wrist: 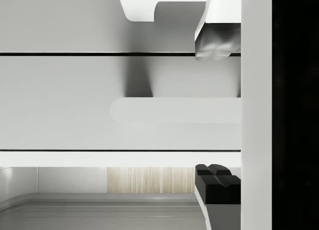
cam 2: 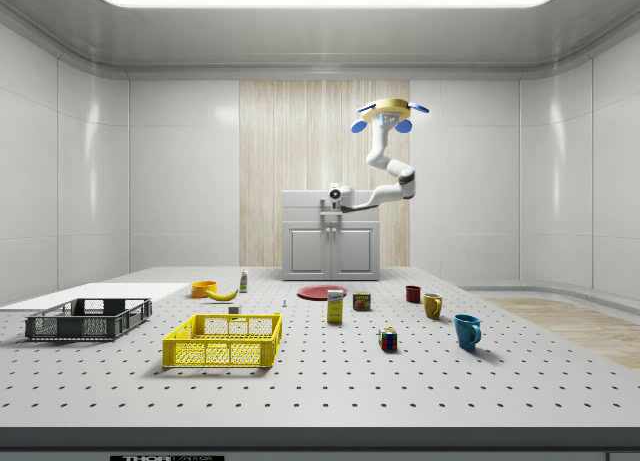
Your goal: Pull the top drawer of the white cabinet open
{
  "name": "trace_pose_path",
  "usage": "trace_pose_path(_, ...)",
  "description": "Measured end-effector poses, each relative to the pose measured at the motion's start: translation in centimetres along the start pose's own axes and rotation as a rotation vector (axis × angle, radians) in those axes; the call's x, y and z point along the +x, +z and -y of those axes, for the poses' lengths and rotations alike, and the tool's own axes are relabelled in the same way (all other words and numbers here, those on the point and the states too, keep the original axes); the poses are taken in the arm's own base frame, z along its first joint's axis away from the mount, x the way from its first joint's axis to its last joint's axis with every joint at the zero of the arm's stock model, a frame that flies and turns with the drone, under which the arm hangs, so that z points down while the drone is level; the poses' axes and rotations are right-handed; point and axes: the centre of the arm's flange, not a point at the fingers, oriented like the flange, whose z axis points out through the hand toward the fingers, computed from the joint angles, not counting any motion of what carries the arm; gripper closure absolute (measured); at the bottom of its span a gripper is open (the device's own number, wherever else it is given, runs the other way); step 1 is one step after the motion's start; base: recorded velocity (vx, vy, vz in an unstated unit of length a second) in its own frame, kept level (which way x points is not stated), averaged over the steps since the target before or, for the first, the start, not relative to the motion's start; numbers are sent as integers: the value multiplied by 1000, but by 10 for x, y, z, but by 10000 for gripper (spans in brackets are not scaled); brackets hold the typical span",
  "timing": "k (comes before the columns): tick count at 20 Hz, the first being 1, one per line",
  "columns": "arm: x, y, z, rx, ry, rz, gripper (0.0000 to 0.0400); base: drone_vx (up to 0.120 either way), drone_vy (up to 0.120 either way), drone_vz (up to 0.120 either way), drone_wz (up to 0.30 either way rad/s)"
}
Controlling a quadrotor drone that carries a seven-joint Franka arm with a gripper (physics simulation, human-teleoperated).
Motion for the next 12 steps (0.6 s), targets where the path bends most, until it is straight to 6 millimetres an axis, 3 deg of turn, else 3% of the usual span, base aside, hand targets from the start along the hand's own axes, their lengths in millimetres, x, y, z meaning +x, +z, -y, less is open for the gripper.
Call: trace_pose_path(12,3,29,3,0,0,0,95,0,0,0,0)
